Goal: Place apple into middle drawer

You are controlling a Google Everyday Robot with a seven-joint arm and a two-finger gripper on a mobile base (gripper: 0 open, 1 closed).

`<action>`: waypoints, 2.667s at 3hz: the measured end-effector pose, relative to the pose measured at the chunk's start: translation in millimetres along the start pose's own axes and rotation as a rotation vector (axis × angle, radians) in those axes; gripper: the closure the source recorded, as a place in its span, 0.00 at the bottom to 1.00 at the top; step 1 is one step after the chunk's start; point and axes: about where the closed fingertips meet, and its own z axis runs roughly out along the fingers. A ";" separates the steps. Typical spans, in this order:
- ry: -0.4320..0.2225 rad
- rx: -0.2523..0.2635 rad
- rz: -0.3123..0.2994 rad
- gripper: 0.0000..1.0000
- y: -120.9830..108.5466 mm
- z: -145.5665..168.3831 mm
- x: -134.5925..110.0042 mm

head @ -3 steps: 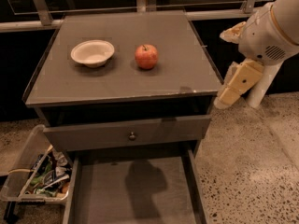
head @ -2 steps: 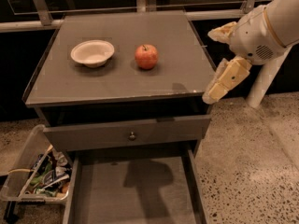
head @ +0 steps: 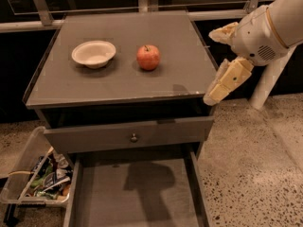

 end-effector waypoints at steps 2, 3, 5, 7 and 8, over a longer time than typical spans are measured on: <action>-0.085 0.034 -0.029 0.00 -21.4 31.8 -19.4; -0.157 0.055 -0.035 0.00 -40.8 56.0 -36.5; -0.286 0.037 -0.004 0.00 -67.5 91.8 -56.8; -0.306 0.045 0.037 0.00 -99.5 132.3 -55.6; -0.287 0.065 0.031 0.00 -119.6 146.7 -55.2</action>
Offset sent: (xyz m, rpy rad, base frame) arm 0.0689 0.0513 -0.0106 0.1370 -0.1361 0.0377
